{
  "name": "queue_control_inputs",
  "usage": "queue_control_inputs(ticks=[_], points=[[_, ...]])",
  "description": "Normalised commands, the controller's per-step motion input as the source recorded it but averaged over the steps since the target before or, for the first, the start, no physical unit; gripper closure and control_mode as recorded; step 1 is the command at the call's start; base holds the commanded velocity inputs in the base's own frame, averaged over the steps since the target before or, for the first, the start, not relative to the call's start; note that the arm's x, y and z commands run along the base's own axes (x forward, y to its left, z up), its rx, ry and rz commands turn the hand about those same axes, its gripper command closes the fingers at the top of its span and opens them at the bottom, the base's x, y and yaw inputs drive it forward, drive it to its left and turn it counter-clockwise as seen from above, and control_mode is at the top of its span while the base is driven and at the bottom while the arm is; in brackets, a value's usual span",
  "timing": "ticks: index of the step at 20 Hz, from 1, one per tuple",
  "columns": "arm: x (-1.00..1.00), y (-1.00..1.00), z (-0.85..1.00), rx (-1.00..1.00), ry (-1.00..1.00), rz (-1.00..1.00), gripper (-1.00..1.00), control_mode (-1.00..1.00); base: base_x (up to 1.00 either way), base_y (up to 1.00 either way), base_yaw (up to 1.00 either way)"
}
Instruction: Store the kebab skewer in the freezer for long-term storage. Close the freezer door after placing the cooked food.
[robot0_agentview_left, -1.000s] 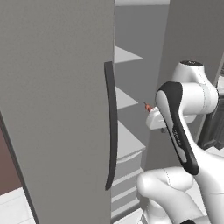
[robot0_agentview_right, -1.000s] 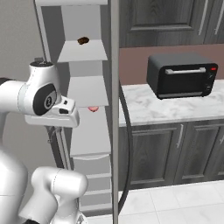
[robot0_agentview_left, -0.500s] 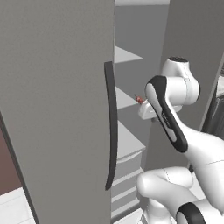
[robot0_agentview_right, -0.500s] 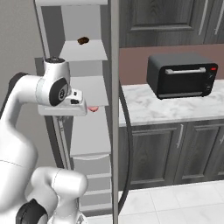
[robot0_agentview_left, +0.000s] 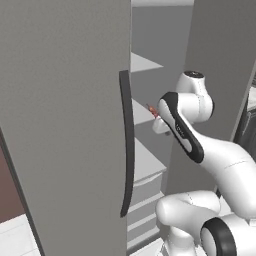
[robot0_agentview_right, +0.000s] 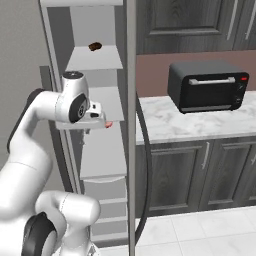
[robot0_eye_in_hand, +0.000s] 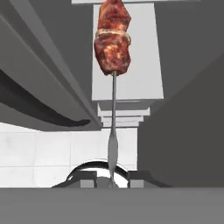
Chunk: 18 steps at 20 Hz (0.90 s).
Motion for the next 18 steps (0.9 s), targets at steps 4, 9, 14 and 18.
queue_control_inputs(ticks=[4, 9, 14, 18], points=[[0.61, 0.0, -0.04, 0.0, -0.09, 0.0, 1.0, -1.0, 0.0, 0.0, 0.0], [0.62, 0.0, 0.0, 0.0, -0.05, 0.0, 1.0, -1.0, 0.0, 0.0, 0.0], [0.67, 0.0, -0.02, 0.0, 0.0, 0.0, 1.0, -1.0, 0.0, 0.0, 0.0], [0.57, 0.0, -0.21, 0.0, -0.01, 0.0, 1.0, -1.0, 0.0, 0.0, 0.0]])
